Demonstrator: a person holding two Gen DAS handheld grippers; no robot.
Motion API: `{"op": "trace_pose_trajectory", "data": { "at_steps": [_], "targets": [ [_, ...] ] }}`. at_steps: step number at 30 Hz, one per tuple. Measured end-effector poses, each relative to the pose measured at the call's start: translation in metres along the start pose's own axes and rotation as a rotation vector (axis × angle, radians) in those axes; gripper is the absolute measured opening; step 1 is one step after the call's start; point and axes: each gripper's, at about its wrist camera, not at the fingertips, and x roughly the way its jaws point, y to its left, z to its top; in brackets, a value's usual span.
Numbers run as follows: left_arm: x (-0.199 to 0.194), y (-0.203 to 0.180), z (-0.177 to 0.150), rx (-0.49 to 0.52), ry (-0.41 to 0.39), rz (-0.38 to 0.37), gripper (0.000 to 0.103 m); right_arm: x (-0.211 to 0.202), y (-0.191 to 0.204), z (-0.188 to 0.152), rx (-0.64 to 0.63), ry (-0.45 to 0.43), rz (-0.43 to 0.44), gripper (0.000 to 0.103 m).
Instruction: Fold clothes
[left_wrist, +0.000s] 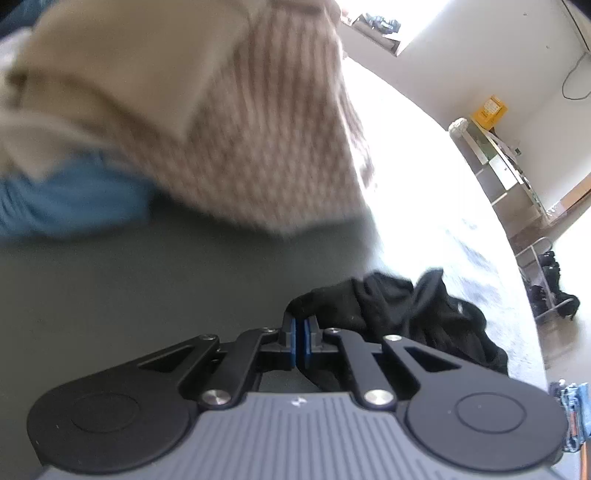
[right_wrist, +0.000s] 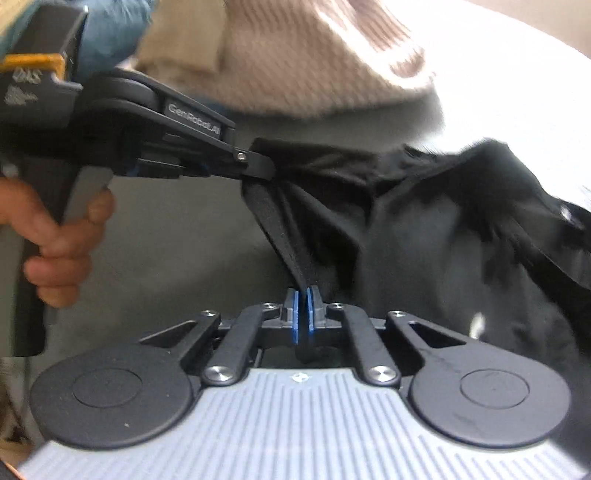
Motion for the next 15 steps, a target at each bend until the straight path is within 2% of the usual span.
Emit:
{"op": "trace_pose_trajectory", "data": {
  "at_steps": [3, 8, 11, 14, 15],
  "targets": [
    [-0.004, 0.014, 0.015, 0.023, -0.014, 0.040, 0.005, 0.005, 0.012, 0.013, 0.050, -0.032, 0.087, 0.003],
    [0.016, 0.039, 0.027, 0.050, 0.019, 0.093, 0.009, 0.045, 0.025, 0.028, 0.129, -0.045, 0.158, 0.003],
    [0.027, 0.044, 0.023, 0.066, 0.041, 0.128, 0.027, 0.072, 0.023, 0.025, 0.200, -0.030, 0.197, 0.007],
    [0.017, 0.045, 0.017, 0.056, 0.012, 0.125, 0.041, 0.075, 0.006, 0.018, 0.304, -0.027, 0.272, 0.009],
    [0.011, 0.045, 0.015, 0.050, -0.002, 0.116, 0.049, 0.070, -0.001, 0.017, 0.338, -0.025, 0.300, 0.018]
  ]
}}
